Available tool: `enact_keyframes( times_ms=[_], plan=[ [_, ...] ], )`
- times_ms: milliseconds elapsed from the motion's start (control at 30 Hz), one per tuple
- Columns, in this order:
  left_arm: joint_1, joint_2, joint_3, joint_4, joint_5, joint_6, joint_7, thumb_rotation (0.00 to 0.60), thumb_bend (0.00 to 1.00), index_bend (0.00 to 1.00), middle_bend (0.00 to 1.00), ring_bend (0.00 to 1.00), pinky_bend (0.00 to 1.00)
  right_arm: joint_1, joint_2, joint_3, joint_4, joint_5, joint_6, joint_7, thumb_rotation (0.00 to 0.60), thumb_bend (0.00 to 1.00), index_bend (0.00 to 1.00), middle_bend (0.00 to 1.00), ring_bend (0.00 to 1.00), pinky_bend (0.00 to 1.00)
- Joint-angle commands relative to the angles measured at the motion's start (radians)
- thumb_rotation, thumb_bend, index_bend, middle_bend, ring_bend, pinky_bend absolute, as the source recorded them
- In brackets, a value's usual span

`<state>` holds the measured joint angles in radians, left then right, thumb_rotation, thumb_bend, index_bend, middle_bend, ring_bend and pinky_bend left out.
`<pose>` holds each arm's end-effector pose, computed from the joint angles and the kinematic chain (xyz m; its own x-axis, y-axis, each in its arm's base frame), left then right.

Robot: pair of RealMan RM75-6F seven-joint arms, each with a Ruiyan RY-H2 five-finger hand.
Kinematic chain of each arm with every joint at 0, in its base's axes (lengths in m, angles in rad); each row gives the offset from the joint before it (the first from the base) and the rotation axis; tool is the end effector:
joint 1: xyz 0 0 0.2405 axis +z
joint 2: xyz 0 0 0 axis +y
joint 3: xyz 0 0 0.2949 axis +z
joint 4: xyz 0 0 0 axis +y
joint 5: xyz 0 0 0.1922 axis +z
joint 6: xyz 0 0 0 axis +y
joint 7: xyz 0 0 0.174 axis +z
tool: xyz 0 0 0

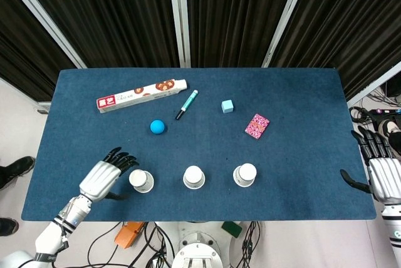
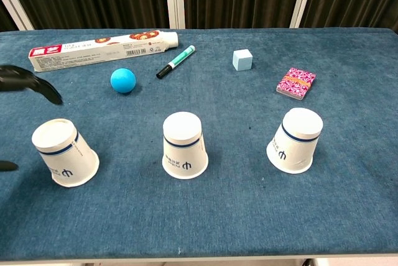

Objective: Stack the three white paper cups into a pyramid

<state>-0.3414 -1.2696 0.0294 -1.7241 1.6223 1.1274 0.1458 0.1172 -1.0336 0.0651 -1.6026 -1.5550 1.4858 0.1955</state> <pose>-0.2462 0.2458 0.0586 0.4245 0.3193 0.8473 0.8629 -0.4260 -0.2718 -0.3258 -0.2261 0.2217 0.3036 0.0188 0.9526 -0.9480 -0.0942 0.3040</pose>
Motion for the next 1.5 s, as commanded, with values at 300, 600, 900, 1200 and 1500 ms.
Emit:
enact_keyframes(
  times_ms=[300,600,900,1200,1500],
  plan=[
    [-0.027,-0.055,-0.013,0.026,-0.058,-0.024,0.039,0.6,0.21,0.28,0.19,0.15,0.03,0.014,-0.018,0.0,0.016,0.005,-0.026,0.002,0.6,0.39,0.0,0.05,0.0,0.02],
    [-0.036,-0.044,-0.004,0.018,-0.109,-0.052,0.069,0.6,0.25,0.33,0.19,0.14,0.03,0.019,-0.028,-0.001,0.028,0.01,-0.038,0.008,0.6,0.39,0.0,0.05,0.0,0.02],
    [-0.063,-0.061,-0.013,0.012,-0.107,-0.061,0.049,0.6,0.3,0.44,0.22,0.14,0.03,0.018,-0.034,-0.004,0.034,0.009,-0.038,0.01,0.6,0.39,0.0,0.05,0.0,0.02],
    [-0.116,-0.1,-0.056,-0.008,-0.127,-0.087,0.06,0.6,0.3,0.45,0.22,0.14,0.03,0.012,-0.031,-0.008,0.028,0.008,-0.032,0.006,0.6,0.39,0.0,0.05,0.0,0.02],
    [-0.182,-0.154,-0.093,-0.007,-0.196,-0.151,0.132,0.6,0.3,0.45,0.22,0.14,0.03,0.006,-0.028,-0.009,0.03,0.014,-0.03,0.01,0.6,0.39,0.0,0.05,0.0,0.02]
  ],
)
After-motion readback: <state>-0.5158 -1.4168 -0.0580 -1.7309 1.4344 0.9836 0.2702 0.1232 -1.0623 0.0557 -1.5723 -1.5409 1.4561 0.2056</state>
